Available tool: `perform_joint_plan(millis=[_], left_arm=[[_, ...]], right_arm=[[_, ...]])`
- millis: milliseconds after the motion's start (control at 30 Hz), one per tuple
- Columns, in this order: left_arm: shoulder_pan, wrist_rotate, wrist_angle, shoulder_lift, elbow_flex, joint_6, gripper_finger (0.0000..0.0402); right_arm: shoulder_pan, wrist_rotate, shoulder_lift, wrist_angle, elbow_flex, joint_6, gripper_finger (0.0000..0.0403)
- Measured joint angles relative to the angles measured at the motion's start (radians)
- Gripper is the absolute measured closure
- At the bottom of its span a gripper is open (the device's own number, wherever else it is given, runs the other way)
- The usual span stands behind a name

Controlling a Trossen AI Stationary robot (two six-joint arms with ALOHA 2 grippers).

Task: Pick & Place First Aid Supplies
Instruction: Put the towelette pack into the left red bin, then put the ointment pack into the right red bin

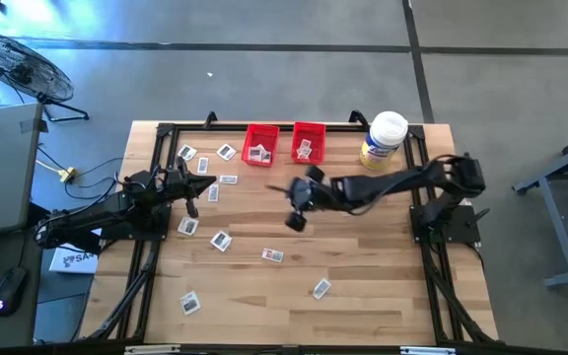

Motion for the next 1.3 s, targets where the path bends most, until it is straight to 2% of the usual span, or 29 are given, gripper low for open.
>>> perform_joint_plan(millis=[400, 667, 833, 1033, 1300], left_arm=[[0.0, 0.0, 0.0, 0.0, 0.0, 0.0, 0.0401], [0.0, 0.0, 0.0, 0.0, 0.0, 0.0, 0.0401], [0.0, 0.0, 0.0, 0.0, 0.0, 0.0, 0.0401], [0.0, 0.0, 0.0, 0.0, 0.0, 0.0, 0.0401], [0.0, 0.0, 0.0, 0.0, 0.0, 0.0, 0.0401]], right_arm=[[-0.229, -0.014, 0.366, 0.036, 0.465, -0.133, 0.0401], [-0.316, -0.066, 0.609, 0.024, 0.754, -0.223, 0.0402], [-0.346, -0.036, 0.678, -0.032, 0.804, -0.221, 0.0399], [-0.365, -0.051, 0.682, -0.076, 0.805, -0.145, 0.0388], [-0.353, -0.05, 0.682, -0.099, 0.805, -0.141, 0.0353]])
